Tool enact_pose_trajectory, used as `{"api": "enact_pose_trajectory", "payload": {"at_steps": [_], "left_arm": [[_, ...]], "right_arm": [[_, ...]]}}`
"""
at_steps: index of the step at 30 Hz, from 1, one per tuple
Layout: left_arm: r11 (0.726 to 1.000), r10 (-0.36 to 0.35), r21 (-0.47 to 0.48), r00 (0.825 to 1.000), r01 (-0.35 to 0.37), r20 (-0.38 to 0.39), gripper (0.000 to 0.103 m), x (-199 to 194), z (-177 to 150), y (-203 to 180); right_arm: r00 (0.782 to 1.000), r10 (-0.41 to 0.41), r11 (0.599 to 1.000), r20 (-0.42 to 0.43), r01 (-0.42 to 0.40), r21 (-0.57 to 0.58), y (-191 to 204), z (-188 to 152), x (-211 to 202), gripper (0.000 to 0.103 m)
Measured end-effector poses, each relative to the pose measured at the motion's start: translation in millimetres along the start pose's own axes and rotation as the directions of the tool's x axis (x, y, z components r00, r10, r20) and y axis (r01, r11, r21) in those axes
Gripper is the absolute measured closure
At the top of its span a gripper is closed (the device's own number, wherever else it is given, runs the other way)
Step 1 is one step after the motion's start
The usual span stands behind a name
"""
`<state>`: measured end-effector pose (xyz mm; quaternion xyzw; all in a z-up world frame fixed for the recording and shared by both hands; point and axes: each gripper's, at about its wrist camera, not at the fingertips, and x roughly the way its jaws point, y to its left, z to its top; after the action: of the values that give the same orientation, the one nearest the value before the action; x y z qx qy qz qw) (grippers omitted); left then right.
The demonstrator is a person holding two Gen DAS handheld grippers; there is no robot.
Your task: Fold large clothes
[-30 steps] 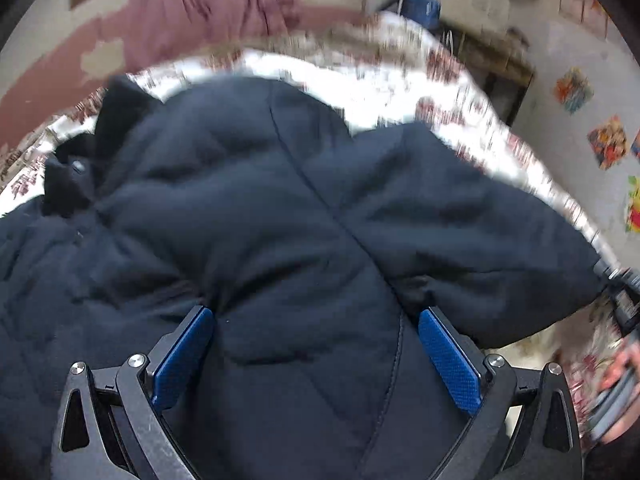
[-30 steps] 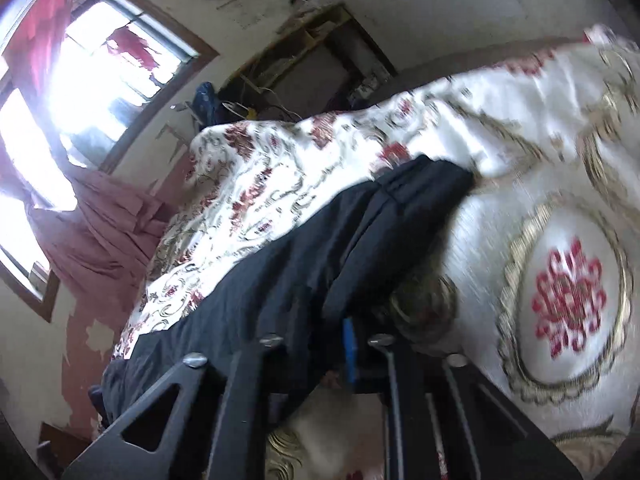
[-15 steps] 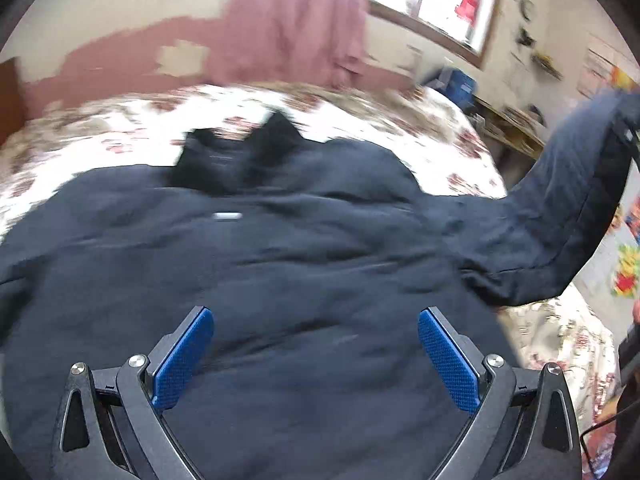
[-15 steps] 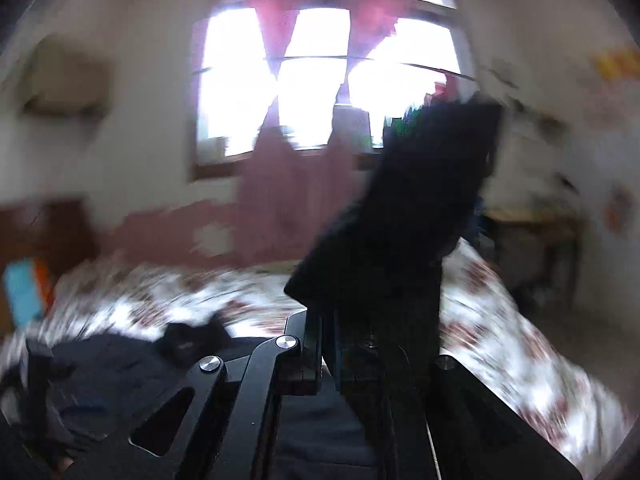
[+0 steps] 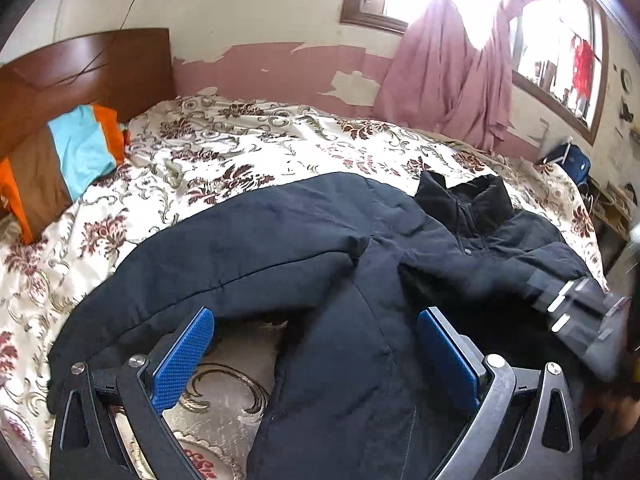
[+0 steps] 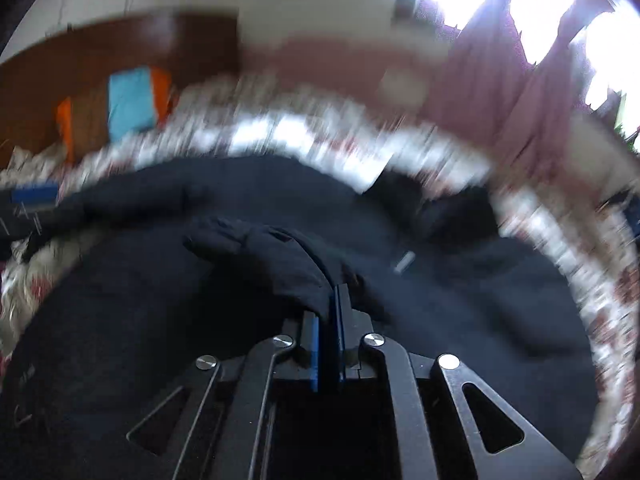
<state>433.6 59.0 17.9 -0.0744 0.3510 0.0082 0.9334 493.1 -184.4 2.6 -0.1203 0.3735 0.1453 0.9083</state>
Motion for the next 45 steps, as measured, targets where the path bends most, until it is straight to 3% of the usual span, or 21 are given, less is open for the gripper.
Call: {"api": "enact_pose_trajectory", "payload": {"at_steps": [3, 5, 6, 7, 9, 11, 13, 15, 17, 18, 19, 20, 25, 28, 31, 32, 34, 36, 41, 45], "left_arm": [[0.999, -0.053, -0.012, 0.999, 0.053, 0.006, 0.000, 12.0, 0.5, -10.2], [0.995, -0.095, -0.007, 0.995, 0.095, 0.018, 0.000, 20.6, 1.9, -23.6], [0.993, -0.115, 0.003, 0.993, 0.115, 0.028, 0.000, 25.1, 3.4, -31.6], [0.991, -0.132, 0.017, 0.991, 0.131, 0.037, 0.000, 29.2, 4.3, -41.9], [0.987, -0.154, 0.043, 0.988, 0.152, 0.035, 0.000, 37.7, 5.3, -61.5], [0.983, -0.166, 0.085, 0.986, 0.165, 0.007, 0.000, 53.6, 4.7, -87.8], [0.980, -0.147, 0.128, 0.988, 0.150, -0.037, 0.000, 71.6, 0.2, -111.8], [0.980, -0.116, 0.152, 0.990, 0.127, -0.079, 0.000, 88.9, -9.7, -128.9], [0.978, -0.086, 0.177, 0.989, 0.107, -0.121, 0.000, 105.0, -19.3, -139.0], [0.977, -0.070, 0.189, 0.988, 0.096, -0.138, 0.000, 111.1, -23.1, -142.1], [0.975, -0.041, 0.209, 0.985, 0.076, -0.165, 0.000, 120.6, -29.3, -145.2], [0.973, -0.021, 0.223, 0.984, 0.061, -0.179, 0.000, 126.4, -33.1, -146.1], [0.943, 0.076, 0.331, 0.982, -0.015, -0.171, 0.000, 139.4, -46.0, -160.3], [0.942, 0.074, 0.335, 0.983, -0.014, -0.168, 0.000, 136.0, -45.1, -161.2], [0.971, -0.042, 0.228, 0.989, 0.074, -0.143, 0.000, 114.2, -36.2, -142.7], [0.978, -0.105, 0.168, 0.987, 0.125, -0.126, 0.000, 103.5, -32.1, -133.4], [0.974, -0.215, 0.063, 0.974, 0.219, -0.074, 0.000, 74.8, -26.4, -111.4], [0.967, -0.256, -0.006, 0.966, 0.256, -0.042, 0.000, 49.2, -22.6, -89.4], [0.966, -0.238, -0.103, 0.971, 0.236, -0.004, 0.000, -3.1, -19.4, -25.2], [0.960, -0.224, -0.181, 0.974, 0.215, -0.026, 0.000, -23.8, -32.3, 42.6]], "right_arm": [[0.987, 0.101, 0.993, -0.121, -0.093, 0.071, -11.6, -25.8, 14.0, 0.083], [0.983, 0.157, 0.984, -0.099, -0.147, 0.102, -25.6, -43.2, -6.4, 0.062], [0.983, 0.167, 0.981, -0.074, -0.157, 0.116, -36.7, -50.3, -22.1, 0.039], [0.988, 0.151, 0.981, -0.042, -0.144, 0.129, -49.0, -58.8, -39.5, 0.024], [0.995, 0.099, 0.983, 0.018, -0.100, 0.154, -75.8, -74.7, -65.5, 0.024], [0.998, -0.005, 0.976, 0.066, -0.010, 0.219, -115.4, -88.8, -85.6, 0.024], [0.992, -0.102, 0.952, 0.074, 0.075, 0.296, -153.7, -101.1, -94.6, 0.024], [0.990, -0.139, 0.909, 0.036, 0.113, 0.402, -196.9, -113.1, -85.2, 0.025], [0.990, -0.143, 0.862, 0.003, 0.123, 0.491, -224.7, -127.1, -70.1, 0.046], [0.991, -0.134, 0.846, -0.014, 0.122, 0.519, -234.1, -137.3, -59.4, 0.062], [0.990, -0.135, 0.836, -0.030, 0.130, 0.534, -240.3, -147.2, -50.7, 0.070], [0.991, -0.132, 0.835, -0.037, 0.131, 0.534, -242.4, -147.9, -39.4, 0.071], [0.986, -0.156, 0.856, -0.059, 0.165, 0.490, -232.1, -155.7, -9.5, 0.071], [0.983, -0.171, 0.857, -0.069, 0.183, 0.482, -229.0, -157.7, -15.2, 0.071], [0.976, -0.218, 0.855, -0.023, 0.202, 0.478, -220.6, -154.1, -48.9, 0.066], [0.972, -0.235, 0.855, -0.002, 0.208, 0.475, -212.7, -151.5, -61.3, 0.061], [0.968, -0.246, 0.861, 0.053, 0.193, 0.471, -199.4, -144.1, -82.2, 0.036], [0.970, -0.229, 0.876, 0.082, 0.168, 0.452, -183.4, -130.6, -96.6, 0.033], [0.980, -0.173, 0.927, 0.103, 0.126, 0.353, -129.0, -90.8, -111.1, 0.027], [0.987, -0.119, 0.955, 0.110, 0.083, 0.285, -73.2, -64.2, -103.2, 0.025]]}}
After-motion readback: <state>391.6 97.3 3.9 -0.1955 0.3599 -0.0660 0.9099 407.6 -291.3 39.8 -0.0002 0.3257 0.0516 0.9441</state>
